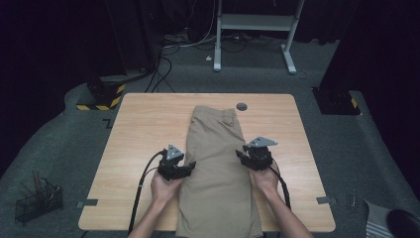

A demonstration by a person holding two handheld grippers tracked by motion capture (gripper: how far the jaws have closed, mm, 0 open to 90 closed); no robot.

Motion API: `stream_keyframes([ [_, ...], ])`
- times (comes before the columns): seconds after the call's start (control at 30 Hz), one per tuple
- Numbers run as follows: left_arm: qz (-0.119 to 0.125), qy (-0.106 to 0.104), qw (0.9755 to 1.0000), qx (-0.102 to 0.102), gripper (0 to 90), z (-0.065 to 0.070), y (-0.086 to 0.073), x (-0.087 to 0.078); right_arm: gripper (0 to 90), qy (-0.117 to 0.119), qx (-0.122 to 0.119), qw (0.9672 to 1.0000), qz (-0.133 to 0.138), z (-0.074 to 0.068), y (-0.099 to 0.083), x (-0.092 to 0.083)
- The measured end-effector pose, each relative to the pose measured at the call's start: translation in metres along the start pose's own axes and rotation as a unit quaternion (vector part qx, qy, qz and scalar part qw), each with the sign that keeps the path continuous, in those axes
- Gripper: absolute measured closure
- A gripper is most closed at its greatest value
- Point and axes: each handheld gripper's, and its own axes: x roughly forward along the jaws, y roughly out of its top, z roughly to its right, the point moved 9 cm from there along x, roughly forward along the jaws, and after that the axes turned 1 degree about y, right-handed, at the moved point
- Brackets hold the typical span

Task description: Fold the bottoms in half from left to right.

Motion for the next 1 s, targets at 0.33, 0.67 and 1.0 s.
stream_keyframes([
  [0.33, -0.031, -0.001, 0.9994, 0.017, 38.7, 0.006, -0.017, 0.012, 59.3, 0.009, -0.025, 0.9981, -0.056, -0.022, -0.042, 0.011],
  [0.67, -0.044, 0.007, 0.999, -0.004, 35.1, -0.01, 0.003, 0.045, 57.2, -0.024, -0.026, 0.9981, -0.05, 0.003, -0.035, 0.027],
  [1.0, 0.005, -0.012, 0.9999, -0.005, 37.2, 0.007, 0.006, 0.005, 47.7, -0.021, 0.003, 0.9992, -0.034, -0.001, -0.044, -0.003],
])
